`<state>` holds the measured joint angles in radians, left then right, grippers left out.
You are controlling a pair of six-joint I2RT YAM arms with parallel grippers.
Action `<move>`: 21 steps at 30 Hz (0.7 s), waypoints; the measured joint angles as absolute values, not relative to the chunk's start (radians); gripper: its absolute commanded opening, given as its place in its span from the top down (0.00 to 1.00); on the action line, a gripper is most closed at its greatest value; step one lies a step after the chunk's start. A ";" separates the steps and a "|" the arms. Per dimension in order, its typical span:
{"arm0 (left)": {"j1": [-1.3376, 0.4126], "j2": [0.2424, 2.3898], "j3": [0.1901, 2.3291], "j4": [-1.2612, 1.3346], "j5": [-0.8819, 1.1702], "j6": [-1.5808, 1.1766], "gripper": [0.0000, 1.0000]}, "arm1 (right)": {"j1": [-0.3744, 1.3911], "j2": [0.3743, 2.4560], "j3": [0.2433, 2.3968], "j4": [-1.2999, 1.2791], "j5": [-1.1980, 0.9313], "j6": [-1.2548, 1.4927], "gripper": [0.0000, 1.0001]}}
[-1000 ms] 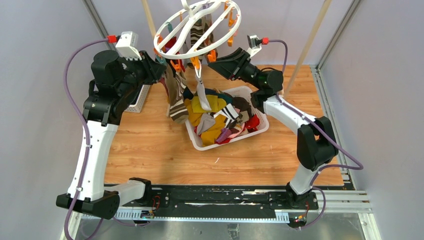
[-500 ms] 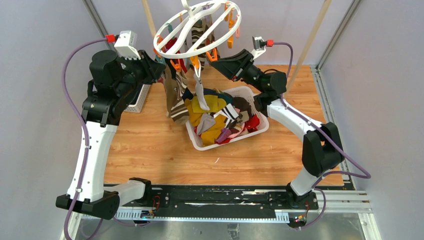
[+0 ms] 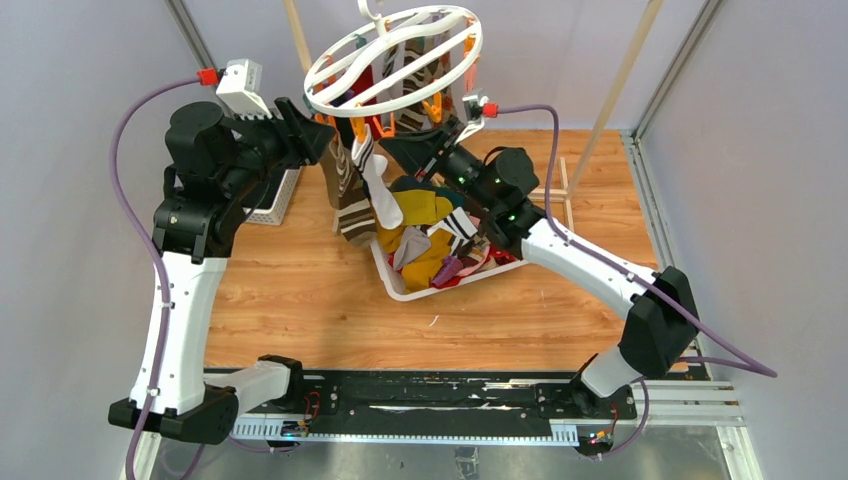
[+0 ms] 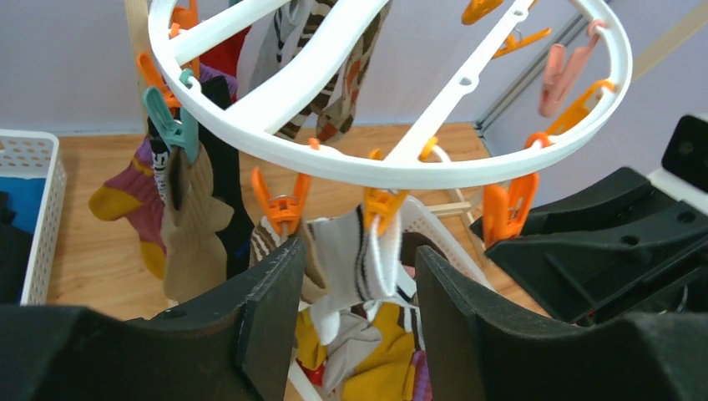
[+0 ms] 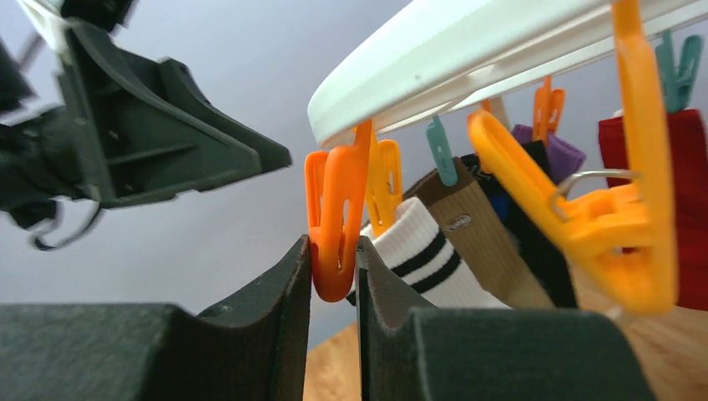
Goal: Clip the socks to the hanger
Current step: Open the clamp at the hanger.
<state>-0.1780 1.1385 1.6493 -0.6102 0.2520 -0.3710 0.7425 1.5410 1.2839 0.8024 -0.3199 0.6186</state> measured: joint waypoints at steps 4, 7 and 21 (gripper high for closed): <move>-0.178 1.136 1.666 -0.614 0.267 -0.397 0.46 | 0.832 1.529 1.290 0.737 -0.166 0.454 1.00; -0.178 1.136 1.670 -0.613 0.284 -0.419 0.46 | 0.902 1.530 1.319 0.698 -0.039 0.337 1.00; -0.178 1.168 1.707 -0.573 0.364 -0.478 0.38 | 1.031 1.679 1.517 0.682 0.198 0.101 1.00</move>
